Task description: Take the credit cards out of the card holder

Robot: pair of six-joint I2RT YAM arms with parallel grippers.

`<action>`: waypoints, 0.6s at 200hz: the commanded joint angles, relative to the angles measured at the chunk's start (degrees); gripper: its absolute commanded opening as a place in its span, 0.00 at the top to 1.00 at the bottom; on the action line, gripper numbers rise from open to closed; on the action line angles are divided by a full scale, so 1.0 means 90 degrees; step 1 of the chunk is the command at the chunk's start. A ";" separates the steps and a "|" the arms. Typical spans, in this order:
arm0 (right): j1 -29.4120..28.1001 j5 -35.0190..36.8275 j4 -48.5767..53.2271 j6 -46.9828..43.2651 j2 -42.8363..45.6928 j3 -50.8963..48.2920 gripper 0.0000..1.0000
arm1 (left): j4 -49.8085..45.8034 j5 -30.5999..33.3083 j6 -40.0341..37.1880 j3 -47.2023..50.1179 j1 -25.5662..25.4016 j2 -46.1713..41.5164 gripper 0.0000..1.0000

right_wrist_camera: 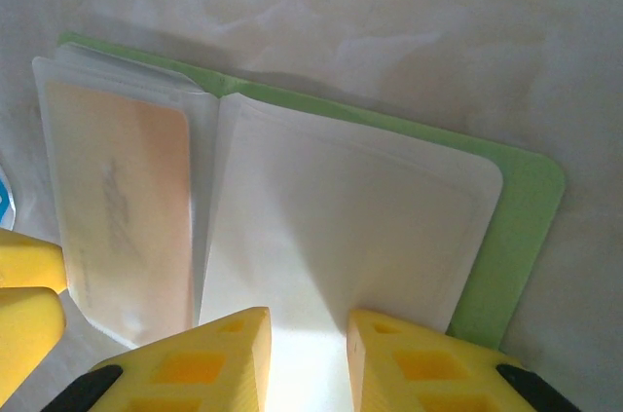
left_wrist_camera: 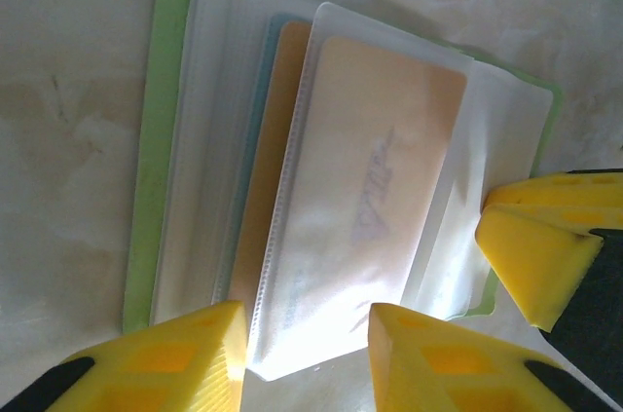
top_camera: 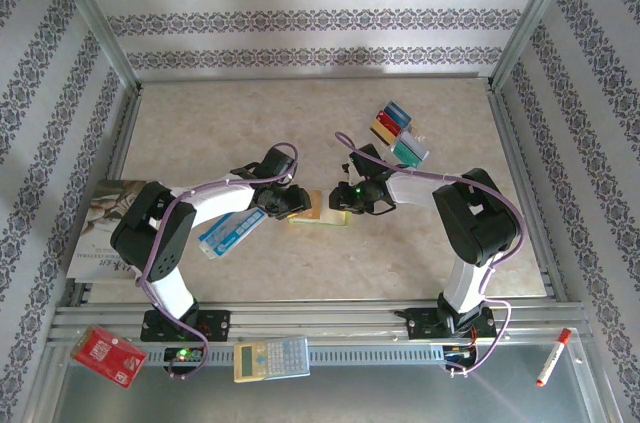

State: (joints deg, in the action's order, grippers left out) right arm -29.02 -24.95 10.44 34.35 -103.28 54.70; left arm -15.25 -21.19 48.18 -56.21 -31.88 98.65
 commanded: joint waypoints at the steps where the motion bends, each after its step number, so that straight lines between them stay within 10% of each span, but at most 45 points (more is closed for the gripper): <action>1: -0.0018 0.0174 0.0042 -0.0006 -0.0325 -0.0043 0.69 | -0.0033 -0.0145 -0.0038 -0.0089 -0.0061 -0.0084 0.64; 120: 0.0021 0.0145 -0.0031 0.0002 -0.0429 -0.0052 0.69 | 0.0689 -0.1324 0.0016 0.0095 -0.0061 -0.0349 0.67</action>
State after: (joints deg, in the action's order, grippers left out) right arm -28.99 -25.15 10.39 34.35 -103.53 54.74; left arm -12.43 -29.12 48.21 -56.12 -31.88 98.17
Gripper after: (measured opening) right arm 0.306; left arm 0.327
